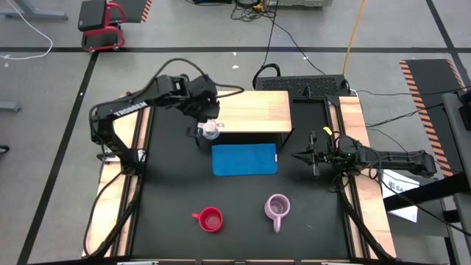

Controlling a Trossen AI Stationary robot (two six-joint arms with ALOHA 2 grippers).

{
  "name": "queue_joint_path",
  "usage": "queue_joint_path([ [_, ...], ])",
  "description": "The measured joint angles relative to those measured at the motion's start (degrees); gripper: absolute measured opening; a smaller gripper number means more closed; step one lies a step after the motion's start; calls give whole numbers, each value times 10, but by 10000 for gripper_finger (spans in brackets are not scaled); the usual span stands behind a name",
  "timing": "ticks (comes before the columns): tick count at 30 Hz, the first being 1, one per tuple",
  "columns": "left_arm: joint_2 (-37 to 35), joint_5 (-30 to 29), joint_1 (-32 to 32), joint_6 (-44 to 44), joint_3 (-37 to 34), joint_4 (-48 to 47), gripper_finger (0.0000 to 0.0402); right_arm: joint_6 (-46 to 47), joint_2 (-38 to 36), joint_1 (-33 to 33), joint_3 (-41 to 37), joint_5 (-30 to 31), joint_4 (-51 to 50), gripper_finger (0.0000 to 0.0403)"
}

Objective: Stack small to large cups/mugs on shelf
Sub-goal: Put the glass mug on the shelf

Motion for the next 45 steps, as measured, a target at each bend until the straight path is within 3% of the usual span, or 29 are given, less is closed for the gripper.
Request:
queue_joint_path([
  [9, 0, 5, 16, 5, 64, -37, 1, -1, 0, 0, 0, 0, 0, 0],
  [15, 0, 47, 36, 10, 86, -26, 1, 3, 0, 0, 0, 0, 0, 0],
  [21, -45, 58, 61, 6, 83, -28, 1, 9, 0, 0, 0, -1, -2, 0],
  [26, -112, 60, 65, -7, 46, -25, 1, 10, 0, 0, 0, -2, -4, 0],
  [35, -244, 53, 85, -25, -118, 73, 0, 9, 0, 0, 0, -2, -4, 0],
  [45, -281, 68, 127, -41, -221, 200, 0, 9, 0, 0, 0, -2, -4, 0],
])
